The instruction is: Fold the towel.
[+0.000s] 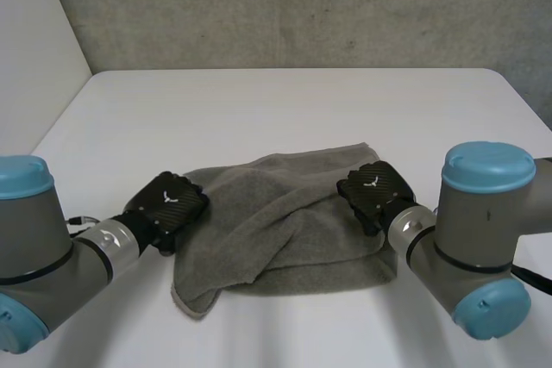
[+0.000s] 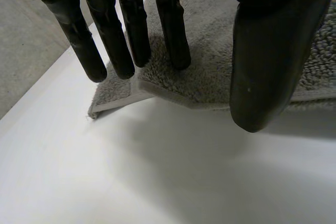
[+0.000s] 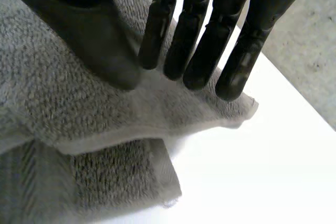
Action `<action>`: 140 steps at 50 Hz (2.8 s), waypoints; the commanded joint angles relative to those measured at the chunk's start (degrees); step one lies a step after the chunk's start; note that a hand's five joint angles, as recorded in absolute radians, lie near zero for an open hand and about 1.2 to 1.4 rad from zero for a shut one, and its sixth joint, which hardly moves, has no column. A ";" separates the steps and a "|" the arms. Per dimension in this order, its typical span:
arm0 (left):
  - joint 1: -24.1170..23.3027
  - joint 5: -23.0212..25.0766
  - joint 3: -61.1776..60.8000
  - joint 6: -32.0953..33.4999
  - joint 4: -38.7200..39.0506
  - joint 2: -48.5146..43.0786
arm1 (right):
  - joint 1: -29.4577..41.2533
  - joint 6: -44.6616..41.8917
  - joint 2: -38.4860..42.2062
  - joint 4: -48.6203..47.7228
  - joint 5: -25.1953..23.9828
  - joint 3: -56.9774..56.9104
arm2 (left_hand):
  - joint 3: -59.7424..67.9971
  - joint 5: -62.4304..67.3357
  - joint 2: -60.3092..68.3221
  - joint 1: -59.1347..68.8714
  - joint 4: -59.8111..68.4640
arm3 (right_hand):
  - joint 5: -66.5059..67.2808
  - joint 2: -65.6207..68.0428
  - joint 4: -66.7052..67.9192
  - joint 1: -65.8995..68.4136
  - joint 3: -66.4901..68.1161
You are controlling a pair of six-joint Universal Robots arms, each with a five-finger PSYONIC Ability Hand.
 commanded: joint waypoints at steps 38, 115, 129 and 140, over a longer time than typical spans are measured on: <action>-1.83 0.50 -1.07 -19.24 -1.35 11.78 | -3.16 9.60 14.26 5.31 3.44 -39.27 | 44.68 44.50 44.40 44.76 44.68 | 24.39 26.06 24.13 25.35 24.28; -6.84 0.59 11.31 -23.81 8.75 3.14 | 13.18 52.92 1.38 -7.68 3.73 -8.12 | 44.68 44.50 44.40 44.76 44.68 | 24.39 26.06 24.13 25.35 24.28; -7.02 -10.84 41.91 -41.21 3.30 8.44 | 0.52 22.59 12.27 34.73 -3.85 -81.09 | 44.68 44.50 44.40 44.76 44.68 | 24.39 26.06 24.13 25.35 24.28; -7.90 -10.49 30.75 -42.88 0.75 11.25 | 9.31 2.65 -2.82 21.18 6.99 -41.06 | 44.68 44.50 44.40 44.76 44.68 | 24.39 26.06 24.13 25.35 24.28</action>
